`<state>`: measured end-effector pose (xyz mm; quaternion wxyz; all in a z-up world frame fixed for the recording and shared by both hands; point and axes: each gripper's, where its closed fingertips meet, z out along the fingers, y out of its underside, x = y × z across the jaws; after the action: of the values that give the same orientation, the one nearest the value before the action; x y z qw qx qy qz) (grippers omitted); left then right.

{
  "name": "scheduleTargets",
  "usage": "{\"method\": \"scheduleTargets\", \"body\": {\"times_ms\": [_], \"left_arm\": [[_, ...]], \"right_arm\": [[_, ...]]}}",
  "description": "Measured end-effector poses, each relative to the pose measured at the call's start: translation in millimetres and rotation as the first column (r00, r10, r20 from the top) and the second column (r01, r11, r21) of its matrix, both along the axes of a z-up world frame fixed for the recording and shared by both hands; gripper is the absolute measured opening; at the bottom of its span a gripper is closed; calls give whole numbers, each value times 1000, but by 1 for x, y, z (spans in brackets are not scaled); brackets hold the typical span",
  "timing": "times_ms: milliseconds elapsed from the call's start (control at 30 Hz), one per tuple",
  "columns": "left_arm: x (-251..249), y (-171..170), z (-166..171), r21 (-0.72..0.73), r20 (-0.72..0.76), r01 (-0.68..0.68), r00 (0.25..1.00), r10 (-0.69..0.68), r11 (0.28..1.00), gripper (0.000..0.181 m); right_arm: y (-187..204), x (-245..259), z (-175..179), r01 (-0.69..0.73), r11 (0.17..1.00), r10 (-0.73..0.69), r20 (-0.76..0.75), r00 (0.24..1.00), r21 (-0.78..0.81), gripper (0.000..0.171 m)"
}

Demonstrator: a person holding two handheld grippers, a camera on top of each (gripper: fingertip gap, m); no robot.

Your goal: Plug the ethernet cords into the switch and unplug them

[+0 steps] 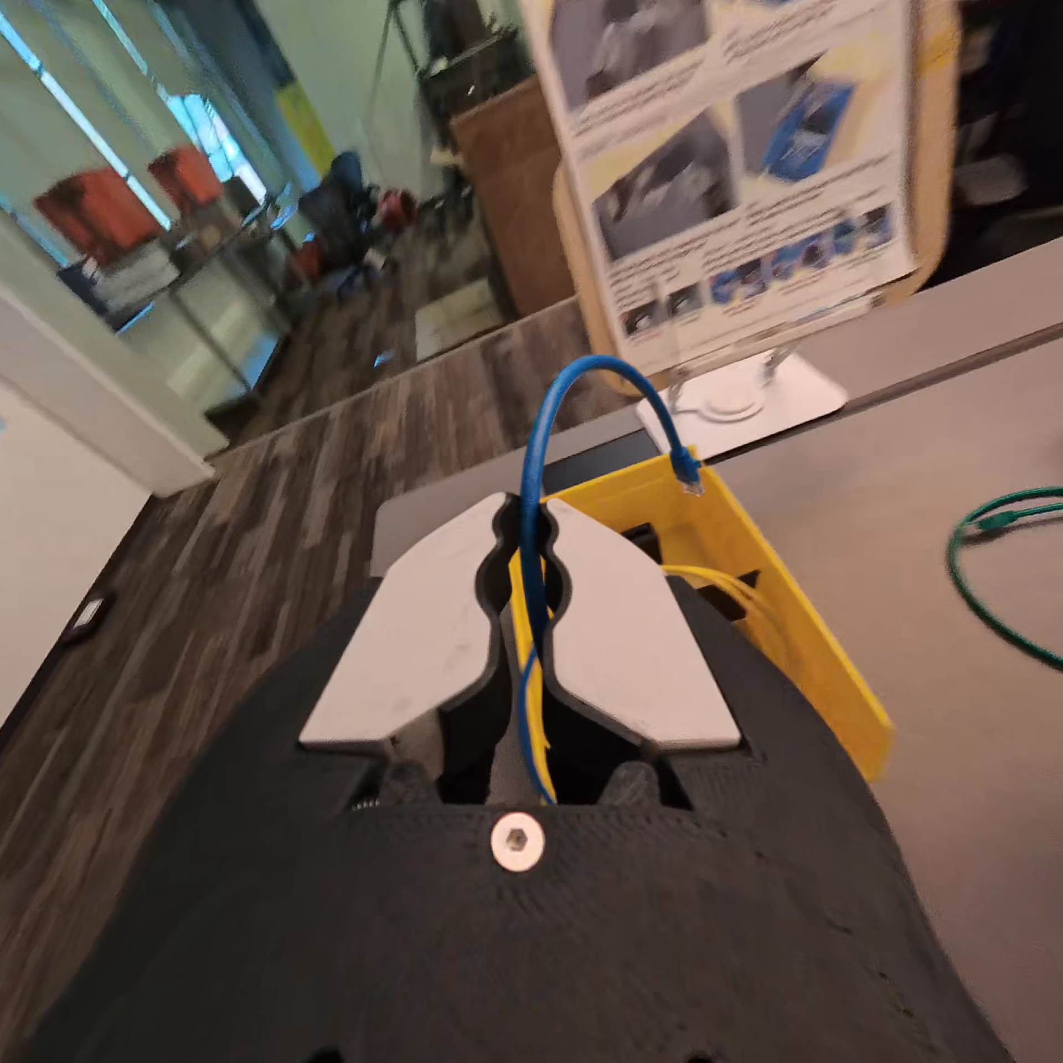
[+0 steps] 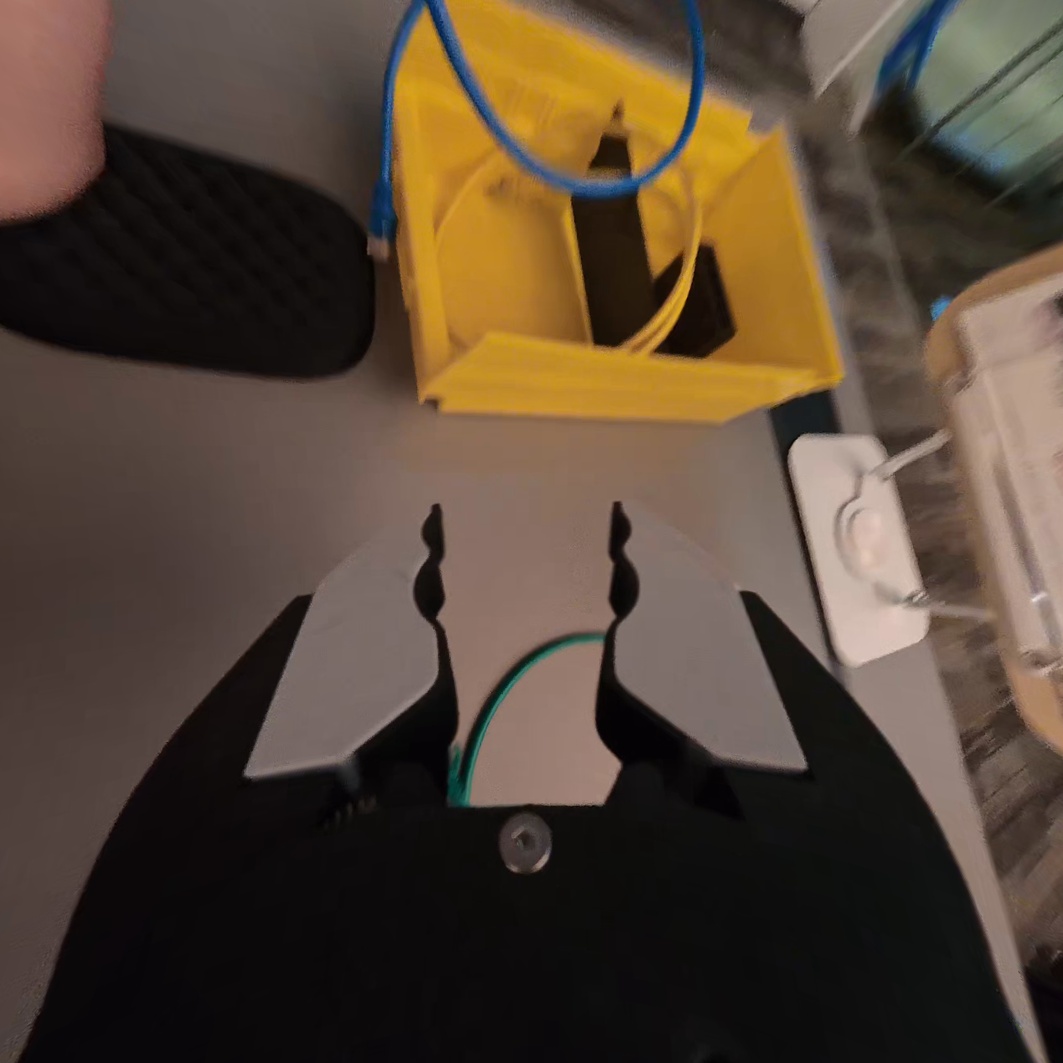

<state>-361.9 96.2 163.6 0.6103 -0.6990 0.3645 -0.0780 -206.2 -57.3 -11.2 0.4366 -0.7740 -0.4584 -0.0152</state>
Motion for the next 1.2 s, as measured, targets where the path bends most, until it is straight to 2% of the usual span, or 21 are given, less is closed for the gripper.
{"method": "scheduleTargets", "body": {"times_ms": [33,167,267,333,367,400,433,467,600,667,733,833,933,1067,1200], "left_arm": [[6,-7,3,12,0,22,1000,-22,1000,5],[23,-24,6,68,-46,53,998,-50,996,5],[29,-31,6,69,-43,83,996,-81,994,5],[31,-37,9,67,-20,110,994,-109,992,5],[31,-40,11,63,-4,129,992,-129,990,5],[31,-43,13,64,17,146,989,-147,987,5],[29,-45,16,64,41,160,986,-163,985,5],[28,-48,19,63,70,178,981,-182,982,5],[21,-55,35,72,248,240,936,-250,968,6],[19,-61,41,66,339,285,895,-290,956,25],[25,-72,36,14,372,384,855,-361,923,43],[34,-81,24,-45,341,467,838,-426,883,52],[37,-71,12,-81,291,438,870,-399,895,55],[49,-41,-28,-227,170,385,920,-353,895,57],[57,5,-74,-340,6,273,958,-288,900,54]], "right_arm": [[3,-10,8,-27,996,27,-5,1000,81,66],[16,-54,19,-168,900,131,117,984,403,69],[34,-81,15,-228,809,107,247,963,541,71],[48,-94,10,-254,779,79,312,947,573,71],[57,-98,8,-248,774,58,325,944,582,67],[64,-99,7,-246,773,39,344,938,585,51],[70,-97,11,-244,761,11,364,931,601,22],[73,-94,19,-250,746,-12,388,922,617,7],[64,-61,76,-201,739,-76,376,923,643,6],[47,-31,116,-174,715,-145,386,911,678,6],[31,3,143,-127,743,-202,401,893,657,5],[8,55,157,-50,801,-285,455,844,596,4],[-11,93,124,47,890,-292,487,823,455,3],[-28,128,35,165,953,-285,571,770,254,2],[-49,143,-56,243,968,-229,629,743,65,4]]}}
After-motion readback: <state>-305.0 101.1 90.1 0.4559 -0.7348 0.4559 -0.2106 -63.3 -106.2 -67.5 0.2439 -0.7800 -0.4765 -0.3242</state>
